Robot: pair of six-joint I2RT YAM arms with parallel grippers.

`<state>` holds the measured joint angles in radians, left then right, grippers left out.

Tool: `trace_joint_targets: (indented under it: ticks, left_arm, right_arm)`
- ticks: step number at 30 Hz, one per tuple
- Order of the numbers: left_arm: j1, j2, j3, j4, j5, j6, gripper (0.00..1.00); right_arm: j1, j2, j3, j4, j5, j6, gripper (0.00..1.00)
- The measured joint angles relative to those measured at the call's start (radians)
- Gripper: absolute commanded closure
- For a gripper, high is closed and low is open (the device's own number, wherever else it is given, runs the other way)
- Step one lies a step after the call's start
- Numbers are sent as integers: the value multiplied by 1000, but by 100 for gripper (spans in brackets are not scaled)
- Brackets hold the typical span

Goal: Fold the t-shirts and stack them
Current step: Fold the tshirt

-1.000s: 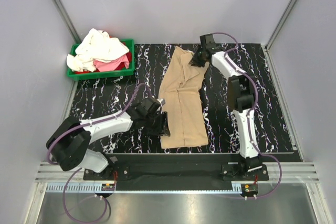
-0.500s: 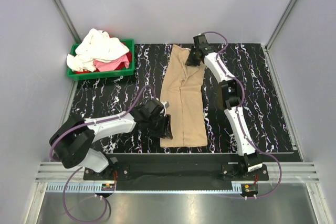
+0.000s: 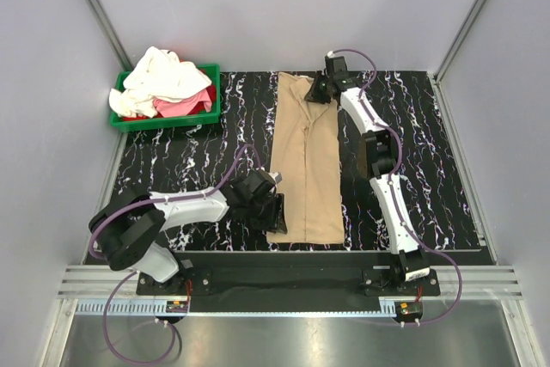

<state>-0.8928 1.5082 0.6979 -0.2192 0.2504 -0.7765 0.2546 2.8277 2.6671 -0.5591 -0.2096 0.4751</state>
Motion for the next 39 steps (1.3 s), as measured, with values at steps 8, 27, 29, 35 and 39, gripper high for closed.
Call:
trace_joint_targets:
  ticks: [8, 27, 29, 35, 39]
  left_arm:
    - [-16, -10, 18, -42, -40, 0, 50]
    - [92, -252, 250, -370, -139, 174, 38]
    - [124, -257, 214, -369, -131, 177, 37]
    - [150, -310, 37, -354, -93, 174, 37]
    - [158, -315, -48, -317, -55, 160, 39]
  right_arm:
    - [-8, 18, 0, 70, -73, 1, 65]
    - [-62, -529, -431, 60, -45, 55, 53]
    - [-62, -700, -635, 61, -66, 99, 55]
    - [-19, -1192, -1391, 13, -97, 187, 55]
    - [45, -1400, -1776, -85, -88, 253, 55]
